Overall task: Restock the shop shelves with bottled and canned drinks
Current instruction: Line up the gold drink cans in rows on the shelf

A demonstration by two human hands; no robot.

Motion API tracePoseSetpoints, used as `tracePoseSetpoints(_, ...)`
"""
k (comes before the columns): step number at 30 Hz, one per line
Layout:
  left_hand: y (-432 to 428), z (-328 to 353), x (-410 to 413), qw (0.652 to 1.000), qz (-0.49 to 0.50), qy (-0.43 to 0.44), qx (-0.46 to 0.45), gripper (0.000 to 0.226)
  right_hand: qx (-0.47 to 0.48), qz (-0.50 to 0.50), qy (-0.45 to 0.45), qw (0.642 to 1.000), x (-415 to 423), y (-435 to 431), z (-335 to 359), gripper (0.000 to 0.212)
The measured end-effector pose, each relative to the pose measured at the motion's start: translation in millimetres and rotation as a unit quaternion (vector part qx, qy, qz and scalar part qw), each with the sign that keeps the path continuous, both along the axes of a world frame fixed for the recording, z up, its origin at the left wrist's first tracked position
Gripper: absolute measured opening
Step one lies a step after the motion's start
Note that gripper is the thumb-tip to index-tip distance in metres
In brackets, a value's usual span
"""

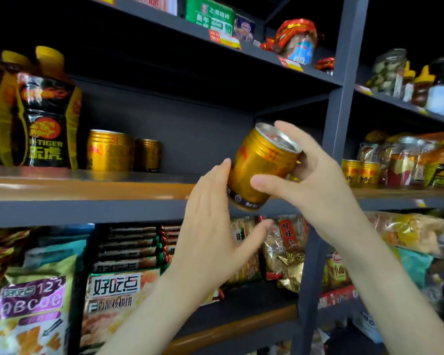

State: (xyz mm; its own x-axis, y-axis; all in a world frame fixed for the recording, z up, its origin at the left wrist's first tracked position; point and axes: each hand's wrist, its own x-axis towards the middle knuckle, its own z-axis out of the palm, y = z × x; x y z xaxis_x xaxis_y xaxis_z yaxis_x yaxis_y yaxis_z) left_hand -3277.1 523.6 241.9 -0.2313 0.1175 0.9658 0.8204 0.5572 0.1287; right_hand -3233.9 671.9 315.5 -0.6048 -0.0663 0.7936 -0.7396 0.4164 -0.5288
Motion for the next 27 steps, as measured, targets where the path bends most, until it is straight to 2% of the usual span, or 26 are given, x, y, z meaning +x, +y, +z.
tracePoseSetpoints(3,-1,-15,14,0.995,-0.063,-0.071,0.039,0.085,0.035,0.034,-0.051,0.997,8,-7,-33,0.085)
tracePoseSetpoints(10,-27,-98,23,0.969,-0.044,-0.241,0.012,0.082,0.081,0.079,-0.182,0.977,-6,-20,-127,0.085)
tracePoseSetpoints(13,-41,-135,31,0.939,-0.058,-0.339,0.027,0.083,0.057,0.139,-0.252,0.956,-8,-25,-166,0.077)
tracePoseSetpoints(16,-57,-164,43,0.916,-0.065,-0.393,0.043,0.076,0.039,0.202,-0.299,0.932,-7,-32,-196,0.07)
tracePoseSetpoints(19,-69,-183,54,0.909,-0.077,-0.407,0.04,0.073,0.067,0.215,-0.292,0.93,-9,-39,-224,0.068)
tracePoseSetpoints(24,-93,-207,60,0.923,-0.053,-0.382,0.005,0.078,0.11,0.224,-0.237,0.939,-7,-60,-259,0.069)
tracePoseSetpoints(27,-101,-215,66,0.919,-0.043,-0.392,0.019,0.077,0.129,0.234,-0.21,0.94,-7,-71,-272,0.071)
